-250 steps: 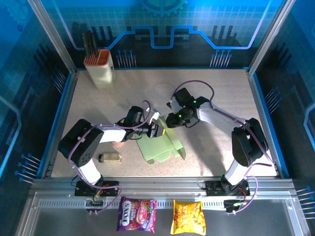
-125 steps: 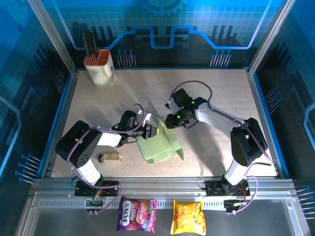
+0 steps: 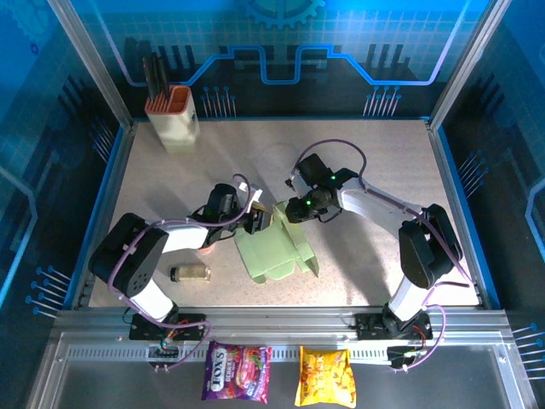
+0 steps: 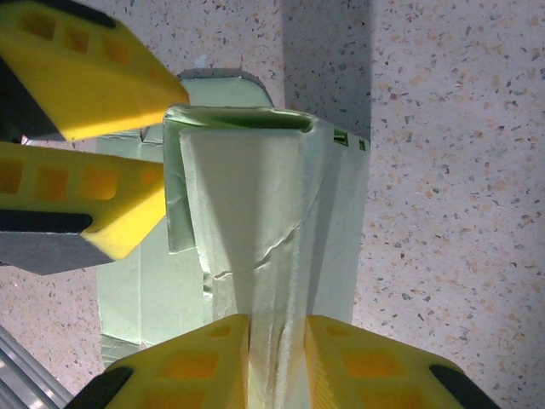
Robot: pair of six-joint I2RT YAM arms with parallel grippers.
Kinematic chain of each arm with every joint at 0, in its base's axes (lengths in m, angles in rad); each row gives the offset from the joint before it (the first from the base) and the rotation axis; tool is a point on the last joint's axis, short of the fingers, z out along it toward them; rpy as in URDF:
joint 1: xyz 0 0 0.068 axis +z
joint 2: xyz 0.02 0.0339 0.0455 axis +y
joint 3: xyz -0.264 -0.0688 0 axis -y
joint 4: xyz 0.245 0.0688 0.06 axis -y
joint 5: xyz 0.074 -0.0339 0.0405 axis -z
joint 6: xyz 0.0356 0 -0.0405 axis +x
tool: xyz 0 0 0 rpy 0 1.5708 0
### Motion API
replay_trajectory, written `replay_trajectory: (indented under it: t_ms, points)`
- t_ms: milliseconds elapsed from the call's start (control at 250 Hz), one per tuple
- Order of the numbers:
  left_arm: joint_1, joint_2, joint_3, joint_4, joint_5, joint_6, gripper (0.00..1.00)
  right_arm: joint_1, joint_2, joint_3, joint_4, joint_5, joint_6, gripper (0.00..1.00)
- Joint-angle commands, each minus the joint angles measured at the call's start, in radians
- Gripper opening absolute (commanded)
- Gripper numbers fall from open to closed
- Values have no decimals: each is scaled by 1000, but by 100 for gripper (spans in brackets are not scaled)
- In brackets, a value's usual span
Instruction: Fold the paper box
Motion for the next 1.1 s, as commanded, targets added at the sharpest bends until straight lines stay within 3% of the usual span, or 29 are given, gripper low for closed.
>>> replay_trajectory:
  t_ms: [0, 316, 759, 1095]
  points:
    - [2, 54, 46, -37, 8, 95, 43, 8, 55, -20, -68, 65, -15, 24]
    - [2, 109, 62, 21, 108, 181, 49, -15, 49, -32, -39, -7, -32, 24]
    - [1, 166, 87, 81, 131, 242, 50, -33, 48, -34, -16, -98, -99, 24]
    - [2, 194, 108, 92, 142, 259, 39, -66, 54, -26, 7, -185, -103, 28]
